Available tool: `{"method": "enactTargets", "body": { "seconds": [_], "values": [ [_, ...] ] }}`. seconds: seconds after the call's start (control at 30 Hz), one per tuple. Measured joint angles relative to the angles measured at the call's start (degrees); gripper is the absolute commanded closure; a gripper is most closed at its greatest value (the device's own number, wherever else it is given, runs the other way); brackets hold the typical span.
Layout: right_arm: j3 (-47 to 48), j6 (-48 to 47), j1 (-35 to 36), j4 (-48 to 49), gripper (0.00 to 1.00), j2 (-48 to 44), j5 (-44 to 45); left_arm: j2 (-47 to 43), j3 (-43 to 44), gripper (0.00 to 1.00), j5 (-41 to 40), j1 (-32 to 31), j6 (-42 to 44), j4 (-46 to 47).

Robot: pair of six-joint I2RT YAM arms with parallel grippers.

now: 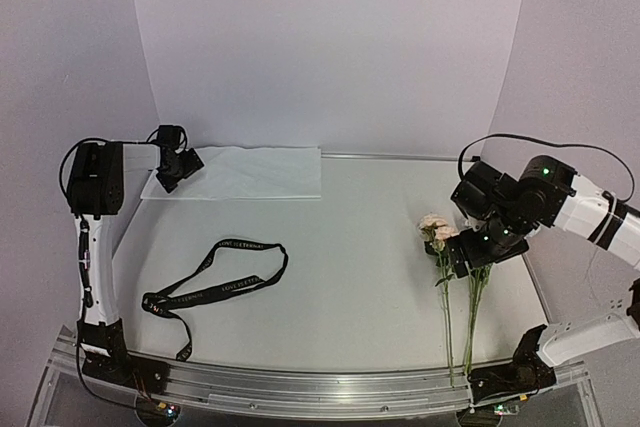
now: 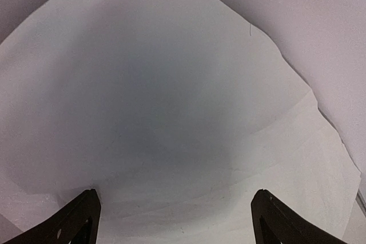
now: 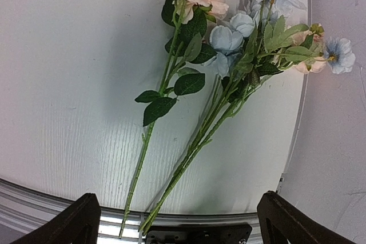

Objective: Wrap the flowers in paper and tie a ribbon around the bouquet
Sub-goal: Move the folded wrapping paper to the center of the board.

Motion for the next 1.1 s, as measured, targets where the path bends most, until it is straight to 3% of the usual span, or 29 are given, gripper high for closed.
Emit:
{"method": "enactTargets", "body": {
  "seconds": [0.27,0.5,0.87,1.1],
  "values": [
    [-0.6,0.2,0.0,0.1,0.02,-0.2,-0.1,1.0,-1.2,0.05,2.4,-0.1,-2.0,1.3],
    [-2.4,0.7,0.0,0.4,0.02,-0.4,-0.1,-6.1,-13.2,0.05,2.4,-2.5,-4.5,5.4],
    [-6.5,2.0,0.0,0.4,0.02,-1.7,0.5,-24.7,-39.2,0.05,-0.7,-23.0,-14.6,7.0],
    [-7.6,3.0,0.0,0.4,0.02,-1.5,0.4,-28.2,-42.4,0.0,-0.8,-36.0,-17.3,6.1]
  ]
}}
